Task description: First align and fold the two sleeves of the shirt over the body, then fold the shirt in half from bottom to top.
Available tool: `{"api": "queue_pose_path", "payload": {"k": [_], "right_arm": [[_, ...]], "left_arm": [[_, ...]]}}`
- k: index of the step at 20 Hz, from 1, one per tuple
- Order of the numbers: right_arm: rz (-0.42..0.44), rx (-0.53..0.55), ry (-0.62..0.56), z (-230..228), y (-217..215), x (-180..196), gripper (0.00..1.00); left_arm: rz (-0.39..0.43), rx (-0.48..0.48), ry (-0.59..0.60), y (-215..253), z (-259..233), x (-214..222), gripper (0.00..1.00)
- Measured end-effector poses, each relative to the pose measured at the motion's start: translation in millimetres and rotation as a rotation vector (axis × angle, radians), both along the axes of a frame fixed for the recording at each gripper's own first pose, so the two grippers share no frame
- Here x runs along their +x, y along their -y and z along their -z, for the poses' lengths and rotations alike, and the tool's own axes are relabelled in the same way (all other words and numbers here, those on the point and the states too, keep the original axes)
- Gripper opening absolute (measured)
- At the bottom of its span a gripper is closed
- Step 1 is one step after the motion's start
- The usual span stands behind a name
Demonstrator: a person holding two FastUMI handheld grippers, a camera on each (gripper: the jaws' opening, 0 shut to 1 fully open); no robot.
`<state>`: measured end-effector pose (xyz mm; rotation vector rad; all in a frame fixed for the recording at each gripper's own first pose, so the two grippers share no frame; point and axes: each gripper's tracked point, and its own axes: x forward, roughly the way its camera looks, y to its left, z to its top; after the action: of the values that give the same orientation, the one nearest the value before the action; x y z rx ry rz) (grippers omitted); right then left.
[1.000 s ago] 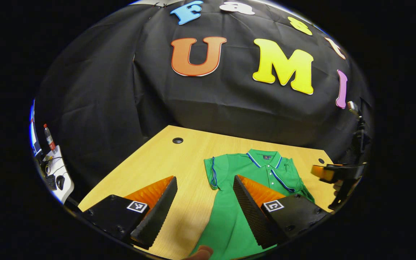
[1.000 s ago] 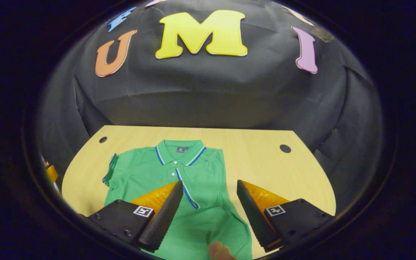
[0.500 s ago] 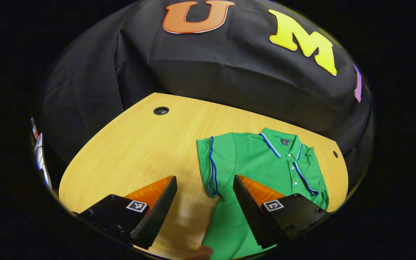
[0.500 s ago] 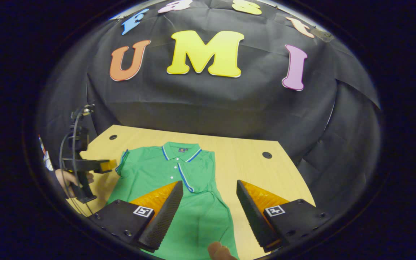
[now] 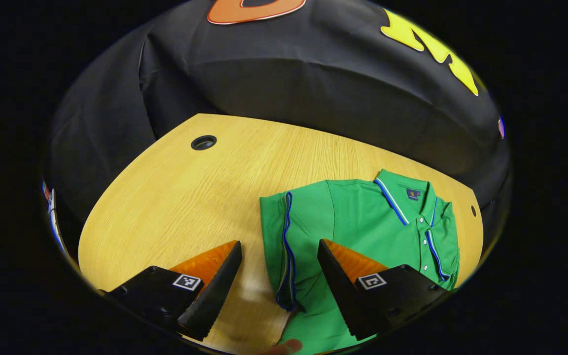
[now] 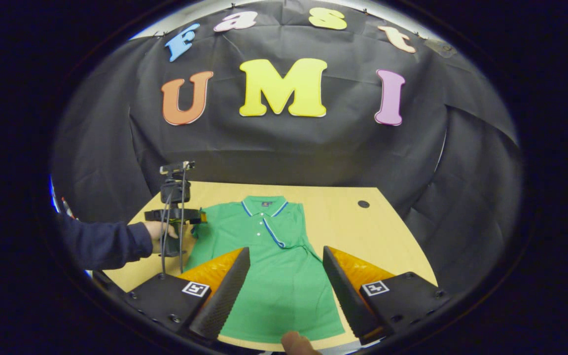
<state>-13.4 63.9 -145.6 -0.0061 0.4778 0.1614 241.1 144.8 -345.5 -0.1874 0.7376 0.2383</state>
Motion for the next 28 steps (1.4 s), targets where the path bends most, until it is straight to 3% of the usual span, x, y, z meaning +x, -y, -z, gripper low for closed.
{"api": "queue_pose_path", "payload": {"k": [4, 5, 6, 7, 13, 15, 17, 22, 25, 28], "right_arm": [[0.028, 0.023, -0.036, 8, 9, -6, 0.96], [0.04, 0.03, -0.048, 10, 13, -5, 0.96], [0.05, 0.035, -0.059, 13, 16, -5, 0.96], [0.06, 0.039, -0.067, 14, 19, -5, 0.94], [0.096, 0.052, -0.078, 15, 35, -7, 0.96], [0.106, 0.061, -0.086, 17, 37, -5, 0.96], [0.109, 0.065, -0.085, 16, 39, -3, 0.96], [0.099, 0.063, -0.061, 6, 41, -3, 0.95], [0.087, 0.06, -0.044, 0, 43, -2, 0.95], [0.075, 0.061, -0.032, -3, 46, 0, 0.95]], "left_arm": [[0.011, 0.016, 0.018, 5, -8, 8, 0.89], [0.014, 0.016, 0.007, 6, -7, 9, 0.81], [0.013, 0.013, -0.003, 8, -4, 10, 0.84], [0.01, 0.004, -0.013, 9, 0, 12, 0.69], [0.005, 0.019, -0.047, 3, 7, 14, 0.5], [0.002, 0.033, -0.058, -1, 9, 14, 0.22], [0.029, 0.044, -0.068, 0, 9, 13, 0.12], [0.059, 0.065, -0.083, -2, 7, 15, 0.1], [0.071, 0.054, -0.086, -3, 7, 14, 0.03], [0.059, 0.117, -0.071, -15, -6, 15, 0.04]]}}
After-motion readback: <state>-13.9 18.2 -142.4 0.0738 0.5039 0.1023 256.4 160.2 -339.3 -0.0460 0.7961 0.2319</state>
